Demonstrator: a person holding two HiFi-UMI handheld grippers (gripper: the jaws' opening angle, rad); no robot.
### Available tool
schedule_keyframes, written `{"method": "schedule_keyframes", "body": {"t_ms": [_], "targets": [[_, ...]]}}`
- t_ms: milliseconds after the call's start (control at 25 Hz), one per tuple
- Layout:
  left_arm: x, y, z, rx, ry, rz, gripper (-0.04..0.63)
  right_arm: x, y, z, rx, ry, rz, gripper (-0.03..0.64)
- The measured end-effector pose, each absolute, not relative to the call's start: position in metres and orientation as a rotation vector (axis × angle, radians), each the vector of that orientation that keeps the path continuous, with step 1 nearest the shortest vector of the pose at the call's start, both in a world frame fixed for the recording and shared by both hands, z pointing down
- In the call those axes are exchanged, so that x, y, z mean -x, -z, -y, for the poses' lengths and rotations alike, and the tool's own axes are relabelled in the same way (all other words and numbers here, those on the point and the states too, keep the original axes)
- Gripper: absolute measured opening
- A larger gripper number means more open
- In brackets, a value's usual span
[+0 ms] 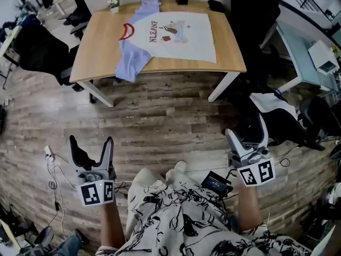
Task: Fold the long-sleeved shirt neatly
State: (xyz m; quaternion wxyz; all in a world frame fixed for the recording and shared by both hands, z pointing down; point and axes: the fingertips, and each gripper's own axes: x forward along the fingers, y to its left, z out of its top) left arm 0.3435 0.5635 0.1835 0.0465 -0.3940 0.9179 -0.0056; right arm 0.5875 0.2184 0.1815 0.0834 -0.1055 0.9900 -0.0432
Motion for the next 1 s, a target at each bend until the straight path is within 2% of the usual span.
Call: {"method": "schedule_keyframes", "body": {"t_ms": [200, 400, 1000], "targets": [[-0.328, -0.201, -0.542, 1.215, 0.023, -2.827, 0.526, -0.557, -0.191, -0.202, 0.291, 0.148, -2.965, 0.46], [-0.284, -0.213, -0.521, 1.192, 0.046, -2.837, 0.526, -0.524, -0.199, -0.18, 0.313, 0.142, -2.983, 0.46], [-0.072, -0.193, -0.432, 1.339, 0.084, -2.758, 0.526, -0.346, -0.169, -0.1, 0.484, 0.103, -2.934, 0.46]]}}
